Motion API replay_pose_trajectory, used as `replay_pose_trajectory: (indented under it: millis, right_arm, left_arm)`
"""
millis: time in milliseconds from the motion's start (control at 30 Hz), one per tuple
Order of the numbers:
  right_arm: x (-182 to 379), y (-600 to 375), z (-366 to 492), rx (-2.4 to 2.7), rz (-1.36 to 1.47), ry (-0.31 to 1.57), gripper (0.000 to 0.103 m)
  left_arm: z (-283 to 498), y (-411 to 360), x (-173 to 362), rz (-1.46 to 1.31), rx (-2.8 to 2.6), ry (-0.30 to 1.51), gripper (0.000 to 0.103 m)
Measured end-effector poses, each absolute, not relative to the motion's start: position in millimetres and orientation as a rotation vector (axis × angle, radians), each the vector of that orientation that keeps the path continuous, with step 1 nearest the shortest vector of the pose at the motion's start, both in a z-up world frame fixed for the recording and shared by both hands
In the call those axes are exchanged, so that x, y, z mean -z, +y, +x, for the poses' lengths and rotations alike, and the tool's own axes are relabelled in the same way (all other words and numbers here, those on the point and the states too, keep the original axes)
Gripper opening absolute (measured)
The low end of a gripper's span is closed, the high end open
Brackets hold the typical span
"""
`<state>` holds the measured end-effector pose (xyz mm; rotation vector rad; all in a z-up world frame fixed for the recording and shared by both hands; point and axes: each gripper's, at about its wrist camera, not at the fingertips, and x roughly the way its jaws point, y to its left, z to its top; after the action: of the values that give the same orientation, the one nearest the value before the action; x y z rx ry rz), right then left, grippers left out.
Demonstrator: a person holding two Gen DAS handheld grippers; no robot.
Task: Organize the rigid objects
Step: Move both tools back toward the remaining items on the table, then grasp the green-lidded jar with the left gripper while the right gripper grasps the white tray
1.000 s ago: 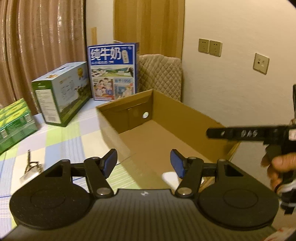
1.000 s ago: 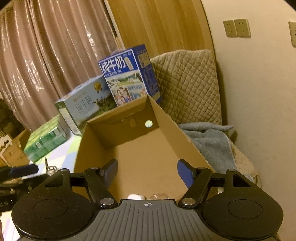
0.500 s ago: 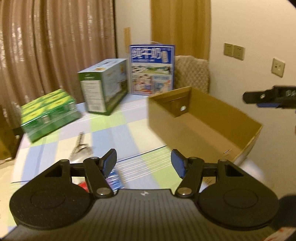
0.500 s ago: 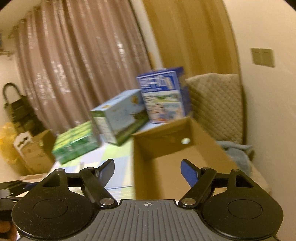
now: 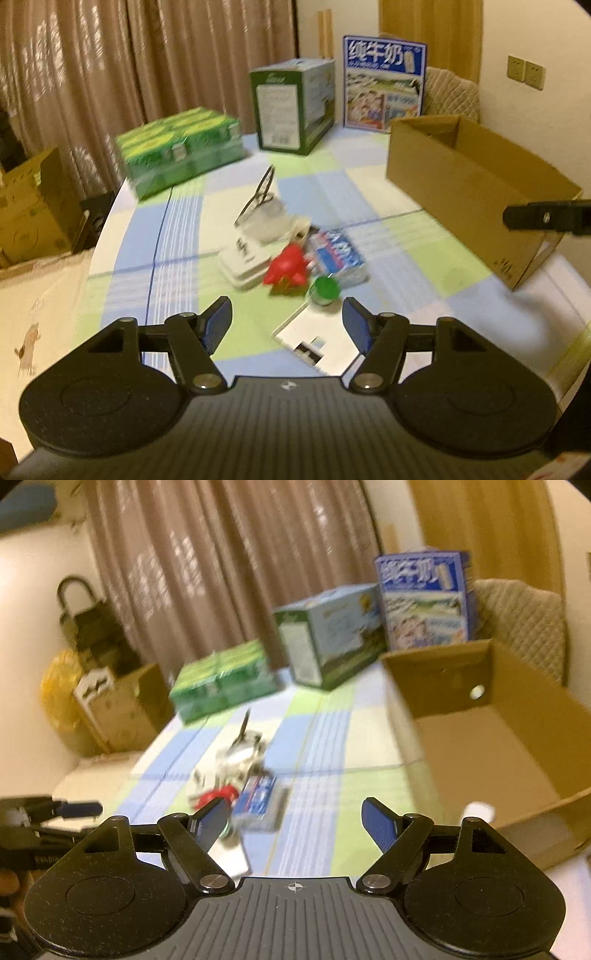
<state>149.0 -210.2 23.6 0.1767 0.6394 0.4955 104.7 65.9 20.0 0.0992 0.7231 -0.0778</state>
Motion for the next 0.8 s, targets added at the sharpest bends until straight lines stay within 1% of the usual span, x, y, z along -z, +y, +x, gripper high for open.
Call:
replay_pose_trajectory:
  millis: [167, 333, 500, 567, 800]
  right_arm:
    - [6.4, -185.6, 158.5, -0.518, 0.116, 0.693, 0.077]
    - [23.4, -175.8, 169.5, -0.508, 0.074, 0.720, 0.077]
    - [40.6, -160.6, 183.4, -0.515, 0.020, 0.751, 0.076]
    - [44.1, -155.7, 188.2, -0.522, 0.011, 0.756, 0.076]
    - [49.9, -150.3, 200.3, -0.510, 0.019, 0.791, 0.075]
  left_arm:
    - [109.3, 72.3, 6.4, 0.109, 0.112, 0.736, 0.061]
    - [127.6, 58.8, 31.1, 0.170, 0.169, 0.747, 0.060]
    - [147.3, 47.1, 47.3, 0.219, 0.215, 0.735, 0.054]
    - [155.5, 42.5, 53.8, 0.237, 0.225, 0.737, 0.050]
    - [183.0, 33.6, 69.9, 0.233, 0.255, 0.738, 0.038]
